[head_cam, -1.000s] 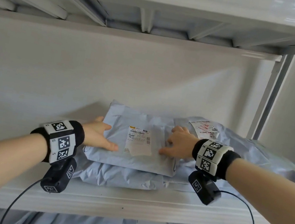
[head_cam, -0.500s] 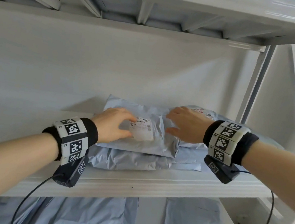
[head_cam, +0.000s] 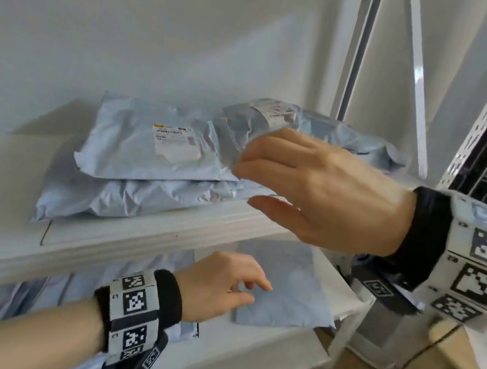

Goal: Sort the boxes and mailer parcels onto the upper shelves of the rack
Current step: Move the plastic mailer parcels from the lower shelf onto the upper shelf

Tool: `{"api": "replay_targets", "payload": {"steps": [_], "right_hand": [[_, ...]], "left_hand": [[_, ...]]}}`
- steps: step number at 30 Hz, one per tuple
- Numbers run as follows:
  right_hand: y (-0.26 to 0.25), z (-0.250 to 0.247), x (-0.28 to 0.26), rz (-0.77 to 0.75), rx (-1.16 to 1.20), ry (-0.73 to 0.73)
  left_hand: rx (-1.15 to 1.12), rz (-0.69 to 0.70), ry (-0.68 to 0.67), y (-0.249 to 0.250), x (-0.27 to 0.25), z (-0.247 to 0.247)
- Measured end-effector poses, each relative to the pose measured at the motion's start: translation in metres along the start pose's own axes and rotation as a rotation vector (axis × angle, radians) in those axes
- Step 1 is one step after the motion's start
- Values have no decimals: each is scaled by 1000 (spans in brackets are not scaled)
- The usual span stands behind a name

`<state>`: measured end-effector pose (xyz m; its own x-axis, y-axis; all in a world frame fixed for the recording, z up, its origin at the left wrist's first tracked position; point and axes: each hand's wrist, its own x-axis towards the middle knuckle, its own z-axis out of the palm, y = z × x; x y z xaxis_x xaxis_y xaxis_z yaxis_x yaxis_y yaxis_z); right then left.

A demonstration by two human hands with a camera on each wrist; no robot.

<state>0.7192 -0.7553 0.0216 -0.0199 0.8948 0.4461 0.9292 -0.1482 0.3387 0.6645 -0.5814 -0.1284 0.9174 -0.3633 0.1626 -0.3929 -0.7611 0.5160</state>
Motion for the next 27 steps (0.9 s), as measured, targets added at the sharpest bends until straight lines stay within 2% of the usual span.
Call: {"api": "replay_targets", "payload": {"steps": [5, 10, 14, 21, 27], "right_hand": [[-19, 44, -67, 78, 89, -44], [-13, 122, -141, 256, 220, -140], [11, 200, -200, 405, 320, -159], [72, 317, -277, 701, 491, -266], [127, 386, -301, 944, 627, -401]], "left_hand": [[-76, -119, -60, -43, 16, 74], [-175, -350, -2, -84, 38, 131], [-232, -601, 16, -115, 59, 166], [-191, -903, 78, -162, 101, 198], [-137, -1054, 126, -193, 130, 219]]}}
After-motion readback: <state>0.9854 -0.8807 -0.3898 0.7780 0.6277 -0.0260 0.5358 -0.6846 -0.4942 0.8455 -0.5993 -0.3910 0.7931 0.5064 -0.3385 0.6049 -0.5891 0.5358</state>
